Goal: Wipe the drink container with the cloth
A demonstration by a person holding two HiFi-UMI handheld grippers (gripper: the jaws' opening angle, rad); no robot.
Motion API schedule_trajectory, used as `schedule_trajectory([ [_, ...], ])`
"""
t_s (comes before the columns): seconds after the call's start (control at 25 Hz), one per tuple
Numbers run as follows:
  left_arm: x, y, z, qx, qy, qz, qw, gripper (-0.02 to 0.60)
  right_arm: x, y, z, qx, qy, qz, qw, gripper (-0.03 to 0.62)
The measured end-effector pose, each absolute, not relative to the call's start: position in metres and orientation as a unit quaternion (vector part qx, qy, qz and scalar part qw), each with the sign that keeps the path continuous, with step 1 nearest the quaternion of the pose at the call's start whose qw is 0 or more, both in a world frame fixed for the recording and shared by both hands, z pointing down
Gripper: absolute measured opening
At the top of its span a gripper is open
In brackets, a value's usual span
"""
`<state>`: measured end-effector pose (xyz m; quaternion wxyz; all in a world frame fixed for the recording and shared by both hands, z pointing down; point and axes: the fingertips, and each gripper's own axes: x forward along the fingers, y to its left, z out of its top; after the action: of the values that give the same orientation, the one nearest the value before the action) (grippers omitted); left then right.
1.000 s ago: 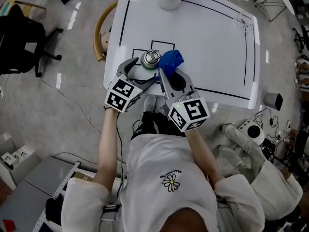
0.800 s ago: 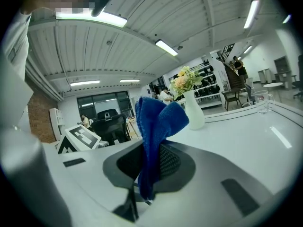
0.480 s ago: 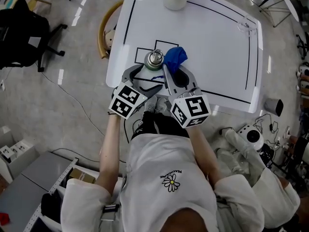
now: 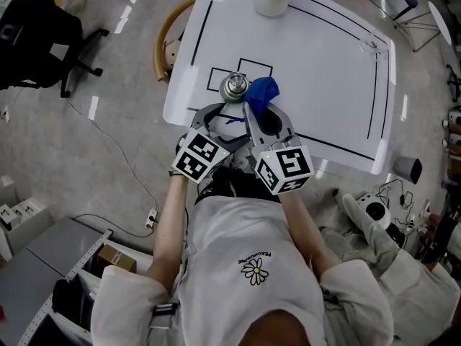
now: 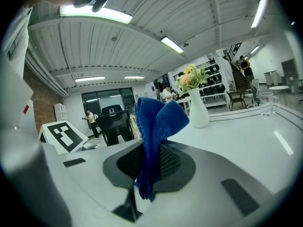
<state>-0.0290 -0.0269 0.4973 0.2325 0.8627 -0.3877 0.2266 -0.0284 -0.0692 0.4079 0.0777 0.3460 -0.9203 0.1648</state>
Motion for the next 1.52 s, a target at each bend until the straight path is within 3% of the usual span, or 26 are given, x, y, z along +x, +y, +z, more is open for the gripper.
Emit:
schedule_trajectory([
  [0.16, -0.029, -0.029, 0.494, 0.861, -0.392, 0.233, 0.225, 0.413, -0.024, -0.085, 0.384, 0.337, -0.931, 0.074, 0.116, 0.043],
  [0.36, -0.029, -0.029, 0.494, 0.863, -0.39, 0.231, 0.225, 0.413, -0.056, -0.1, 0.36, 0.128, -0.907, -0.221, 0.334, 0.043],
  [0.56, -0.029, -0.03, 0.495, 0.861, -0.394, 0.224, 0.228, 0.413, -0.077, -0.085, 0.385, -0.046, -0.858, -0.267, 0.436, 0.043],
  [0.92, -0.03, -0.032, 0.494, 0.858, -0.405, 0.216, 0.231, 0.413, -0.07, -0.062, 0.389, -0.029, -0.852, -0.291, 0.435, 0.043],
  [1.28, -0.031, -0.038, 0.492, 0.854, -0.412, 0.214, 0.232, 0.413, -0.061, -0.055, 0.386, 0.063, -0.805, -0.409, 0.426, 0.043],
  [1.52, -0.031, -0.044, 0.492, 0.854, -0.414, 0.215, 0.231, 0.413, -0.057, -0.045, 0.4, 0.058, -0.811, -0.395, 0.428, 0.043],
])
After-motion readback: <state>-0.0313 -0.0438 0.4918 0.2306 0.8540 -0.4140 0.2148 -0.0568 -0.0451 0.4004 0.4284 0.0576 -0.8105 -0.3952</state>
